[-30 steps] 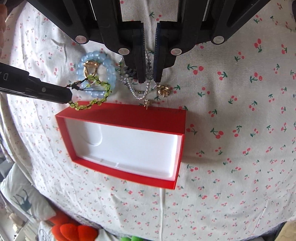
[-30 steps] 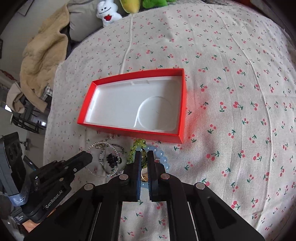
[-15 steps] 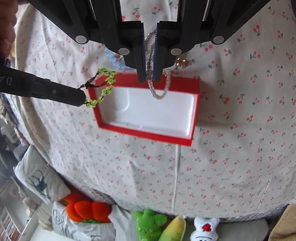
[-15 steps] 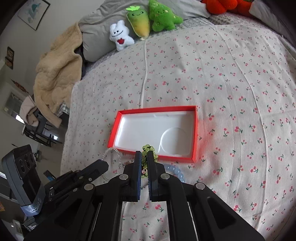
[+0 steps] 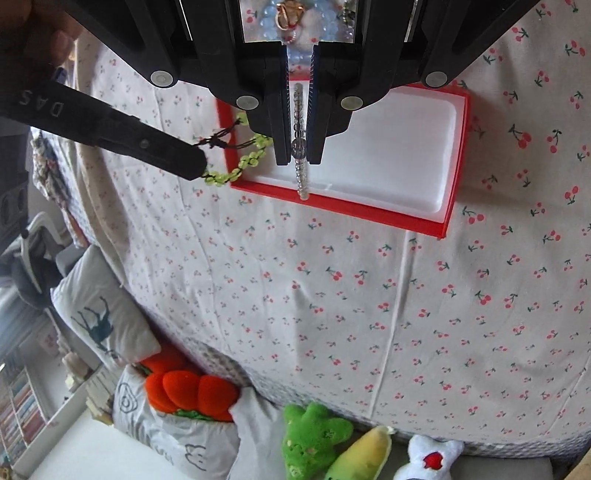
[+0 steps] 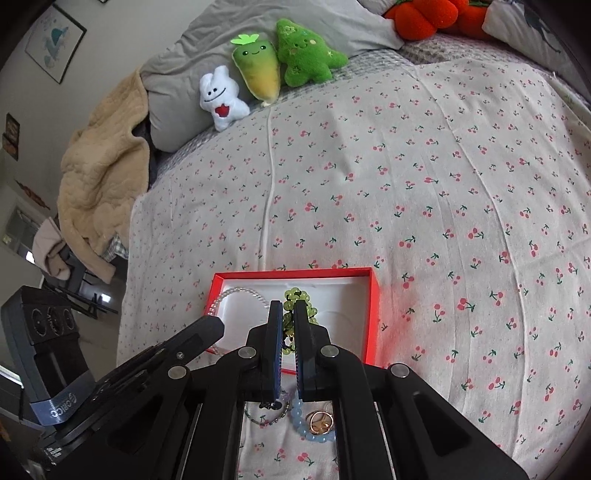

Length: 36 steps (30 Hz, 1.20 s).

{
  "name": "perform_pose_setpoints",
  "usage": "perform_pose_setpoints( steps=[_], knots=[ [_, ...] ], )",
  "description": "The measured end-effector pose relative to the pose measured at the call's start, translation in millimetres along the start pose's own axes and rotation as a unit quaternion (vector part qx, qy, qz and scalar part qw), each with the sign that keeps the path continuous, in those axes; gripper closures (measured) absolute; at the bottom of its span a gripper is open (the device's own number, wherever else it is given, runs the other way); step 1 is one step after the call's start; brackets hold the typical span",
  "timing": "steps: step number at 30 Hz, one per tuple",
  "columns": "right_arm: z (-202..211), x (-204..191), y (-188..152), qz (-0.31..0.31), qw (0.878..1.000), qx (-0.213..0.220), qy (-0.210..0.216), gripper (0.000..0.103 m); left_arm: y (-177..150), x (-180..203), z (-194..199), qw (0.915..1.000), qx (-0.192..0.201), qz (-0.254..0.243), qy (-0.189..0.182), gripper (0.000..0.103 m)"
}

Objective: Organize jewelry
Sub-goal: 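Carry both bracelets over the red box and lower them inside, then open both tools to release the bracelets in the box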

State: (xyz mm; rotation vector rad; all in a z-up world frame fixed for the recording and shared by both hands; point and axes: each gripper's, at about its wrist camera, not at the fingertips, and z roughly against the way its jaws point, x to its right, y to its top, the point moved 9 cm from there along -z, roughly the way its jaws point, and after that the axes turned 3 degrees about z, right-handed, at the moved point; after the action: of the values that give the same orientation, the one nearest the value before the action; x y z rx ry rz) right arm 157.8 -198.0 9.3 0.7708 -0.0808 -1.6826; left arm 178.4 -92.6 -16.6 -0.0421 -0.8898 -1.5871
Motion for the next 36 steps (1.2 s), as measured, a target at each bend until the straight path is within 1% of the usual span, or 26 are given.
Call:
perform_pose_setpoints(
  steps=[4, 6, 9, 14, 17, 20, 21, 22, 23, 24, 26, 27, 30, 31, 32, 33, 35, 36],
  knots=[
    [-19.2, -5.0, -3.1, 0.004, 1.0, -0.019, 0.017, 0.097, -2.1, -28.3, -17.4, 0.999, -0.01, 0.011, 0.041, 0.101],
    [-28.4, -7.0, -6.9, 0.009, 0.999, -0.029, 0.018, 0.097, -3.5, -38.6, -22.6, 0.9978, -0.013, 0.01, 0.064, 0.101],
    [-38.5, -3.7, -12.3, 0.021, 0.999, -0.044, -0.004, 0.097, -5.0, -46.1, -27.3, 0.9957, -0.014, -0.002, 0.092, 0.101],
    [-44.3, 15.9, -17.1, 0.028, 0.997, -0.059, -0.046, 0.097, -6.1, -47.1, -32.3, 0.9914, -0.011, -0.028, 0.127, 0.101],
    [-44.4, 27.1, -18.2, 0.024, 0.996, -0.064, -0.055, 0.096, -6.8, -46.2, -34.4, 0.9889, -0.009, -0.042, 0.142, 0.1],
    [-43.6, 31.4, -18.2, 0.019, 0.996, -0.069, -0.052, 0.095, -4.9, -42.7, -32.0, 0.9883, -0.004, -0.048, 0.145, 0.098],
    [-43.0, 31.3, -18.8, 0.018, 0.996, -0.074, -0.05, 0.095, -4.8, -41.3, -30.3, 0.9882, -0.005, -0.05, 0.144, 0.095],
    [-42.0, 30.6, -19.2, 0.018, 0.996, -0.077, -0.046, 0.092, -4.7, -39.5, -28.1, 0.9885, -0.005, -0.051, 0.142, 0.085],
    [-40.4, 30.0, -19.4, 0.018, 0.996, -0.077, -0.043, 0.087, -4.5, -37.7, -25.4, 0.9886, -0.003, -0.052, 0.141, 0.076],
    [-38.3, 29.1, -19.3, 0.019, 0.996, -0.076, -0.042, 0.083, -4.2, -35.7, -22.0, 0.9886, -0.001, -0.054, 0.14, 0.073],
    [-33.6, 27.5, -19.2, 0.023, 0.996, -0.073, -0.041, 0.073, -5.3, -32.9, -14.8, 0.9883, 0.002, -0.059, 0.141, 0.063],
    [-31.2, 26.2, -19.5, 0.025, 0.996, -0.072, -0.039, 0.071, -6.3, -31.4, -11.7, 0.9881, 0.002, -0.061, 0.141, 0.06],
    [-23.3, 22.7, -21.4, 0.03, 0.997, -0.069, -0.033, 0.066, -11.3, -29.9, -0.6, 0.9872, 0.002, -0.067, 0.144, 0.043],
    [-20.4, 21.8, -22.3, 0.032, 0.997, -0.068, -0.033, 0.065, -13.8, -30.4, 2.6, 0.9868, 0.0, -0.068, 0.147, 0.041],
    [-17.7, 20.3, -23.3, 0.035, 0.997, -0.067, -0.034, 0.064, -16.6, -31.1, 5.5, 0.9865, -0.002, -0.068, 0.149, 0.035],
    [-14.7, 19.3, -24.6, 0.039, 0.996, -0.066, -0.035, 0.063, -19.8, -32.4, 8.5, 0.9863, -0.005, -0.067, 0.151, 0.032],
    [-8.6, 18.1, -27.9, 0.047, 0.996, -0.065, -0.039, 0.056, -26.0, -36.2, 14.2, 0.9859, -0.008, -0.065, 0.154, 0.025],
    [-5.4, 17.8, -30.1, 0.051, 0.996, -0.064, -0.042, 0.055, -29.3, -38.5, 16.6, 0.9856, -0.011, -0.064, 0.156, 0.024]
  ],
)
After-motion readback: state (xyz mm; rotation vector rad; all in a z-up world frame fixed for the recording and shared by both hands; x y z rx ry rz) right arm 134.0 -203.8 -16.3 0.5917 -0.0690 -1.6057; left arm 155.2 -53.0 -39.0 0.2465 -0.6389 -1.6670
